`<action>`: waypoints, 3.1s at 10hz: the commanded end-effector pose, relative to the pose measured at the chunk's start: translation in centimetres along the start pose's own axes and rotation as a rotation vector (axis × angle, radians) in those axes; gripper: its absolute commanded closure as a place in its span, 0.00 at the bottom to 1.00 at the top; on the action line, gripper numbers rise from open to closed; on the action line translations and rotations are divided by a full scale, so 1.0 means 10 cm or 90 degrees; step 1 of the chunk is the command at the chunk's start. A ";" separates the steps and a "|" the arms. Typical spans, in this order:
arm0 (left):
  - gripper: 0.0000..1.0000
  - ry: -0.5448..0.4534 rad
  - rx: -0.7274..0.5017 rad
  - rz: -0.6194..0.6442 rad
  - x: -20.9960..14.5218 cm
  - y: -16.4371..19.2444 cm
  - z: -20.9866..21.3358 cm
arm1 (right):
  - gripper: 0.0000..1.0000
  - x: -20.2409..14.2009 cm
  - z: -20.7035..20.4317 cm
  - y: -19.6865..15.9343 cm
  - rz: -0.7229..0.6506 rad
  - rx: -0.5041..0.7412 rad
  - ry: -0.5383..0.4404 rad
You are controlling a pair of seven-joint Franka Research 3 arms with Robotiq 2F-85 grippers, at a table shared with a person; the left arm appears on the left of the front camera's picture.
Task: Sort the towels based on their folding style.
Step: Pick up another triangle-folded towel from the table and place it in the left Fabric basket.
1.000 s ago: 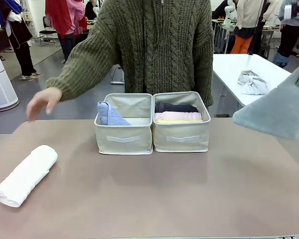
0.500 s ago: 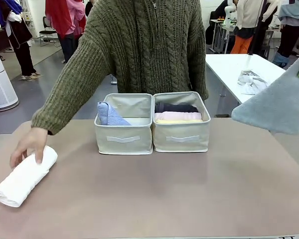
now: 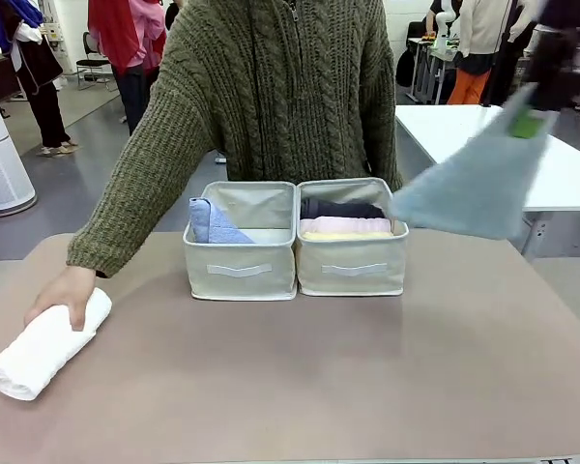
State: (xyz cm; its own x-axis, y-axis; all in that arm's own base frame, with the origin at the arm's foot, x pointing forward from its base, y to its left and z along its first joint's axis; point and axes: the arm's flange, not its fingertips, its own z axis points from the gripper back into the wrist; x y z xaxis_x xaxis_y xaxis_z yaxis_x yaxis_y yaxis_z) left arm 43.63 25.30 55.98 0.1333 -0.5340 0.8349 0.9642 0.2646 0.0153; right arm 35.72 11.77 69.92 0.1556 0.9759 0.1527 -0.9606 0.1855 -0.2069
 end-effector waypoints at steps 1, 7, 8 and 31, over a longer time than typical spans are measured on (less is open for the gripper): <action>0.00 -0.009 0.001 -0.005 0.00 -0.01 0.01 | 0.81 0.43 -0.22 -0.32 0.041 -0.005 -0.024; 0.00 -0.009 0.001 -0.005 0.00 -0.01 0.01 | 0.81 0.26 -0.03 -0.18 0.053 0.021 -0.042; 0.00 -0.009 0.001 -0.005 0.00 -0.01 0.01 | 0.81 -0.38 0.45 0.13 0.018 0.021 -0.025; 0.00 -0.009 0.001 -0.005 0.00 -0.01 0.01 | 0.81 -1.33 1.23 0.83 -0.039 -0.070 -0.103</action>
State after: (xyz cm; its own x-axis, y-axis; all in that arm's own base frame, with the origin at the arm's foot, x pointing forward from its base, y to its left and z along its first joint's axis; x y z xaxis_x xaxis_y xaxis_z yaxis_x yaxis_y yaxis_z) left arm 43.64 25.39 55.98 0.1341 -0.5340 0.8348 0.9639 0.2657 0.0152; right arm 22.36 -1.48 77.66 0.1784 0.9301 0.3212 -0.9173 0.2753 -0.2877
